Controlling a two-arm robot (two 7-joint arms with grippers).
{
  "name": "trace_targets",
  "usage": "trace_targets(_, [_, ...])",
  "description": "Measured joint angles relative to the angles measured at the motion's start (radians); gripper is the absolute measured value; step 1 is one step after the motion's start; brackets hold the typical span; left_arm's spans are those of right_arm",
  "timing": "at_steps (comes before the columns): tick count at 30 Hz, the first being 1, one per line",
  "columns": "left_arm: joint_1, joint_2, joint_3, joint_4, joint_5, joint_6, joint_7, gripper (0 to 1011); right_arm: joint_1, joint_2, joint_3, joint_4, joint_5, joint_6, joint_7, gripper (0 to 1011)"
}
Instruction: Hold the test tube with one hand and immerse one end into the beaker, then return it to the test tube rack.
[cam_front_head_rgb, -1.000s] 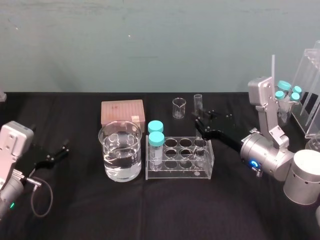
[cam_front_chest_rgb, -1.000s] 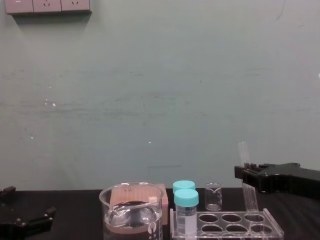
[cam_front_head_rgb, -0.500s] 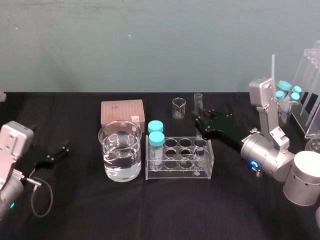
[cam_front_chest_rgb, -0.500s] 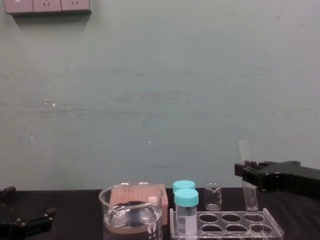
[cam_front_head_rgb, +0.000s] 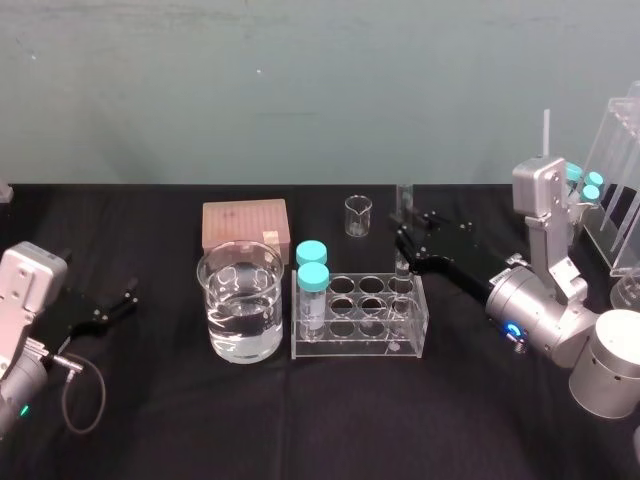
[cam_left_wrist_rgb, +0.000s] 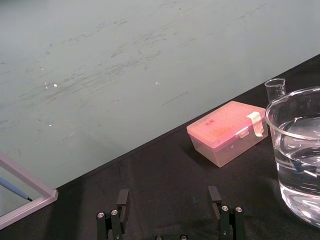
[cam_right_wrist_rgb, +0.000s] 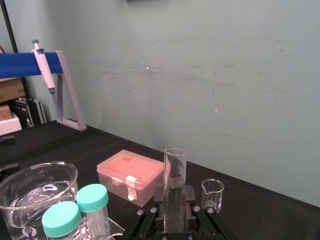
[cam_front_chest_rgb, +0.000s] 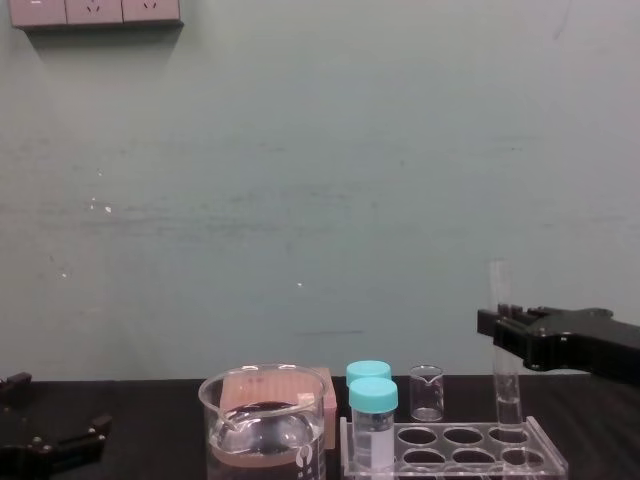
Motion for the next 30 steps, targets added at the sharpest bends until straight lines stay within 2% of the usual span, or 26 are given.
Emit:
trace_targets(15, [0.0, 0.0, 0.0, 0.0, 0.0, 0.0, 0.0, 1000, -0.029, -0.006, 0.049, -0.066, -0.012, -0.016, 0.007, 235])
trace_targets(30, [0.0, 0.0, 0.0, 0.0, 0.0, 0.0, 0.0, 1000, -0.002, 0.006, 0.092, -0.151, 0.001, -0.047, 0.038, 235])
